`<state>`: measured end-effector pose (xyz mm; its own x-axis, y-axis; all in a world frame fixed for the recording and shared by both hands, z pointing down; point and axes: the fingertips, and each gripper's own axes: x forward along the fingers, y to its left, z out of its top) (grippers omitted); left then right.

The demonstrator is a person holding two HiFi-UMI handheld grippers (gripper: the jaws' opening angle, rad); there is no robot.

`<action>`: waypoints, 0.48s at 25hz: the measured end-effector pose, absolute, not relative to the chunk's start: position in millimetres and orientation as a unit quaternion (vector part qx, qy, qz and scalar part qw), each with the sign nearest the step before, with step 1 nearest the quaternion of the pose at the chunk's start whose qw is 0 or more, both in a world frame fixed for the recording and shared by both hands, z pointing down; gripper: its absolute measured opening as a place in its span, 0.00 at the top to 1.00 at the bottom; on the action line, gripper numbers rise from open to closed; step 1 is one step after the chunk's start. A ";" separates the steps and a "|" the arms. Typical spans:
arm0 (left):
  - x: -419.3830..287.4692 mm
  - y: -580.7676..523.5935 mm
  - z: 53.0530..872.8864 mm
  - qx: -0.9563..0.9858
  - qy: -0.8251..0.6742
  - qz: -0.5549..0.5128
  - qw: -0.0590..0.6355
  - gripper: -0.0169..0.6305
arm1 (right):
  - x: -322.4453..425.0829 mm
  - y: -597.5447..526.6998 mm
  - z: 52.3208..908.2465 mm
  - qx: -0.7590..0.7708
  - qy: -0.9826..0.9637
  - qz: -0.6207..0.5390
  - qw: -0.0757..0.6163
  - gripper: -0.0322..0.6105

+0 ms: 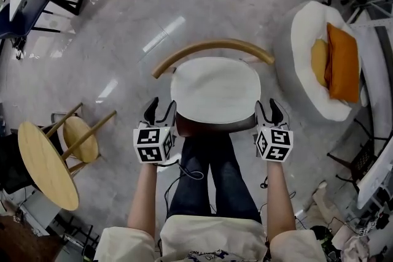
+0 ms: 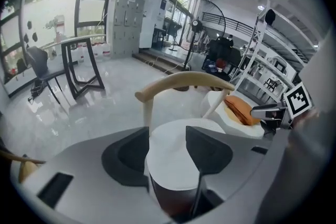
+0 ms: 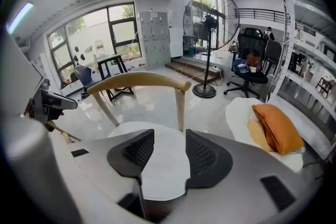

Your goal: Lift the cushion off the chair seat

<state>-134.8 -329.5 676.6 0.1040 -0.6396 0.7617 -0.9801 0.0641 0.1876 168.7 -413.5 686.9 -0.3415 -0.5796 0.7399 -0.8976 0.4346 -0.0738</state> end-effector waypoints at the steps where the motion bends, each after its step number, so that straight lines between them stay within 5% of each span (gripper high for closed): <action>1: -134.5 -330.7 689.8 0.642 -0.627 0.231 0.375 0.62 | 170.3 -415.4 699.3 0.471 -0.781 0.247 0.328 0.63; 12: -132.9 -321.2 849.3 0.611 -0.607 0.249 0.443 0.62 | 191.2 -416.3 850.1 0.459 -0.758 0.286 0.365 0.63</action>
<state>-132.9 -321.2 849.3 0.1398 -0.5207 0.8422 -0.9622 0.1293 0.2397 191.2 -416.3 850.1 -0.3134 -0.4873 0.8151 -0.9040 0.4159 -0.0989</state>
